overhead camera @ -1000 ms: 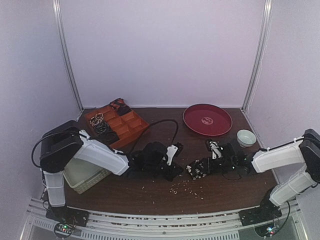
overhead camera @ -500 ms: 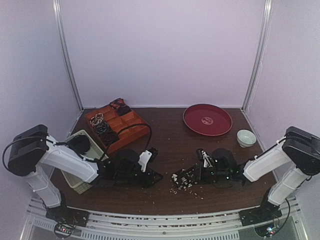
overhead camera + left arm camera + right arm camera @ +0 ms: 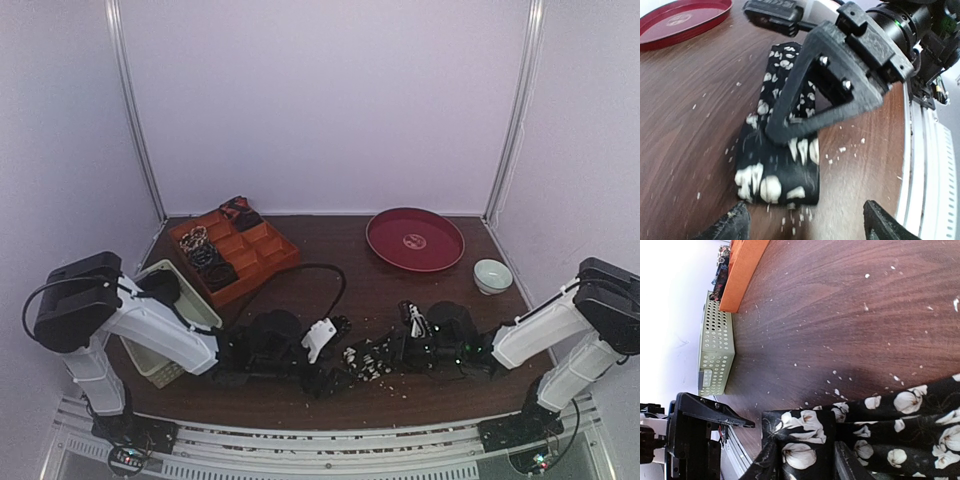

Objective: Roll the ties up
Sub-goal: Roll the tie at the center of the board.

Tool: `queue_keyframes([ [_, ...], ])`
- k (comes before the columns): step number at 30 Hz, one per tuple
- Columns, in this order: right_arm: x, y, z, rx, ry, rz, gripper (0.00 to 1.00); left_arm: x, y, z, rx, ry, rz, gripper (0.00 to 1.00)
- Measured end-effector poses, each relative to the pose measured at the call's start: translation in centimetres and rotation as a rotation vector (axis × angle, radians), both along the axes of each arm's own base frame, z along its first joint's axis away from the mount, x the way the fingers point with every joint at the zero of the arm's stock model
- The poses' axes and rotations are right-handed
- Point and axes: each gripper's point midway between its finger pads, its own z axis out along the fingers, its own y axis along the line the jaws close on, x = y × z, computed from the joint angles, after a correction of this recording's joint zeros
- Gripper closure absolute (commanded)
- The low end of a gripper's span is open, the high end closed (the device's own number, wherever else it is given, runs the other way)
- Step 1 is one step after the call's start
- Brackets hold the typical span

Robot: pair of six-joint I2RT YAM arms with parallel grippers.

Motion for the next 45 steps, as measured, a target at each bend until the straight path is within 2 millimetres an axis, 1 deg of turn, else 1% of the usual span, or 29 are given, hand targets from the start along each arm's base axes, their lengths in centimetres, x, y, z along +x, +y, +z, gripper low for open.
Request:
queue_keyframes([
  [2,-0.2,-0.3,-0.4,-0.007,0.008,-0.001,0.62,0.2,-1.1,-0.3,0.014,-0.023,-0.025,0.21],
  [5,-0.4,-0.6,-0.7,-0.015,0.012,0.0,0.62,0.6,-2.2,-0.7,0.03,-0.054,-0.048,0.21],
  [11,-0.5,-0.6,-0.8,-0.022,0.002,0.007,0.63,1.0,-3.4,-1.5,0.077,-0.092,-0.085,0.24],
  [15,-0.5,-0.7,-1.2,-0.047,-0.019,0.024,0.63,1.1,-4.1,-2.2,0.104,-0.108,-0.111,0.26],
  [22,-0.3,-0.6,-1.3,-0.05,-0.047,0.049,0.64,1.7,-4.1,-2.5,0.151,-0.147,-0.116,0.22],
  [29,-0.2,-0.7,-1.3,-0.06,-0.073,0.071,0.65,2.3,-3.5,-2.9,0.195,-0.182,-0.106,0.2],
  [36,-0.2,-0.8,-1.1,-0.077,-0.1,0.098,0.65,3.8,-2.7,-3.2,0.215,-0.185,-0.089,0.19],
  [42,-0.3,-0.8,-1.1,-0.081,-0.105,0.112,0.65,3.5,-2.7,-3.2,0.216,-0.188,-0.113,0.19],
  [44,-0.2,-0.8,-1.1,-0.083,-0.108,0.114,0.65,3.4,-2.9,-3.1,0.214,-0.185,-0.128,0.2],
  [45,-0.2,-0.9,-1.1,-0.083,-0.108,0.113,0.65,3.4,-3.0,-3.0,0.212,-0.184,-0.136,0.23],
])
